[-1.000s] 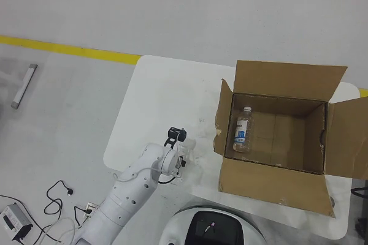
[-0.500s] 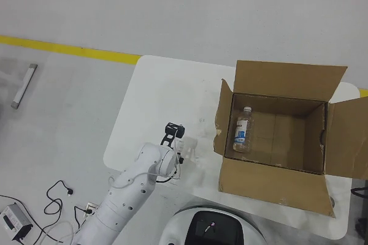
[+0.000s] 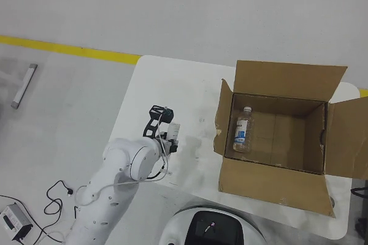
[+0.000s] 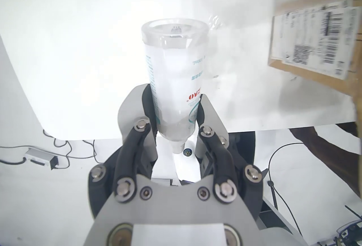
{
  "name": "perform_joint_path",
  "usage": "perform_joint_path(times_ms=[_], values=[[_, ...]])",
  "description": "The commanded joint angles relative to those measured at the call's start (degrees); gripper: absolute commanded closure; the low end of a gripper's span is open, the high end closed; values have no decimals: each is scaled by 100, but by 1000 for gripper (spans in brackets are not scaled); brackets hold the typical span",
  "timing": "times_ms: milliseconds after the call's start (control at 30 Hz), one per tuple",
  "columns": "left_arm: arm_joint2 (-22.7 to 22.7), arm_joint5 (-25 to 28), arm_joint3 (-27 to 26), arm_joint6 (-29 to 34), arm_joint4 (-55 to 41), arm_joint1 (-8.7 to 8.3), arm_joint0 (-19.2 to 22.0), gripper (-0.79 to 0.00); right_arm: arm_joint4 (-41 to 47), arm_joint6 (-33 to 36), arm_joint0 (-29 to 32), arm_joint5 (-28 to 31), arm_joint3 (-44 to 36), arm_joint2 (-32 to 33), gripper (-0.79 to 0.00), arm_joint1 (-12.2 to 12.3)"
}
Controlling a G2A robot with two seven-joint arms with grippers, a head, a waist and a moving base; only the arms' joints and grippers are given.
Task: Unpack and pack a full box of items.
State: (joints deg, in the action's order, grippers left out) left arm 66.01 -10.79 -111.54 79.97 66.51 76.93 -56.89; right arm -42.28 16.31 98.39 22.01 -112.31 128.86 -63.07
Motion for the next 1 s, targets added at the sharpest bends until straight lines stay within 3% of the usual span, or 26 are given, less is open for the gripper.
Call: perform_joint_path(times_ms=[0,233,567,967], values=[[85,75,-286,33,-261,-1,23,0,-3,-20,21,-22,-29,-16,0,-5],[149,253,-581,256,-972,25,617,0,118,-70,167,-79,-173,16,0,-30],[-258,233,-662,235,-738,85,1551,0,177,-270,452,-125,-331,137,0,-84],[-258,233,-662,235,-738,85,1551,0,263,-377,627,-339,-599,283,0,-143]])
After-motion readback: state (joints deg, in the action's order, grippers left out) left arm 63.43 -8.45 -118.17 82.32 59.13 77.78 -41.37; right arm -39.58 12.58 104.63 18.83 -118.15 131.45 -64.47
